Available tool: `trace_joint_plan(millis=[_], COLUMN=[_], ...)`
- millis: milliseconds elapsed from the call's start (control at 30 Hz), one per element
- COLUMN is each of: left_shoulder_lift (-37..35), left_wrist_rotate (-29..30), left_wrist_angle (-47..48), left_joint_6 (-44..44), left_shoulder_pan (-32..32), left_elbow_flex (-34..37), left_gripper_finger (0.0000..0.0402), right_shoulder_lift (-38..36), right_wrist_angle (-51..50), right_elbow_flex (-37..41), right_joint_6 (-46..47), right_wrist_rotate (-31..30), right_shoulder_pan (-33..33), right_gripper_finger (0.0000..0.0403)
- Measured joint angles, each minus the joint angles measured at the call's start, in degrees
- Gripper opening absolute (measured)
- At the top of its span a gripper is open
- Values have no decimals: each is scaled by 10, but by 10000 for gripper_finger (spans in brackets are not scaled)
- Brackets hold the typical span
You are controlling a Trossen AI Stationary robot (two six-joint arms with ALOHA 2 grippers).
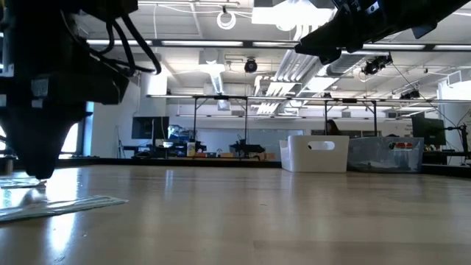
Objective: Pick & Place First Aid Supplies
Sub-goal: Put the bandage into the gray bin
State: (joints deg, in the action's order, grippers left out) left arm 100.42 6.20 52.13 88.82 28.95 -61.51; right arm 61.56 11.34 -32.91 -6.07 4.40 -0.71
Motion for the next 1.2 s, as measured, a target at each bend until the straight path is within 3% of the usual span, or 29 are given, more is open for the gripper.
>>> trace_joint_plan(millis=[167,867,1200], left_shoulder_lift=[0,0,-3], left_wrist_rotate=[-9,4,-7], left_wrist_angle=[-49,-41,-104], left_joint_6=[-10,-20,-13], left_shoulder_pan=[-4,-5,-5], left_elbow_flex=[21,4,57], left_gripper_finger=[87,83,82], right_shoulder_lift=[0,0,0], right_wrist_angle=[0,0,1], right_elbow_flex=[0,0,0], right_joint_6=[0,0,0], right_wrist_rotate=[0,-9,-15], right_shoulder_pan=[0,-4,-16], right_gripper_finger=[122,122,122])
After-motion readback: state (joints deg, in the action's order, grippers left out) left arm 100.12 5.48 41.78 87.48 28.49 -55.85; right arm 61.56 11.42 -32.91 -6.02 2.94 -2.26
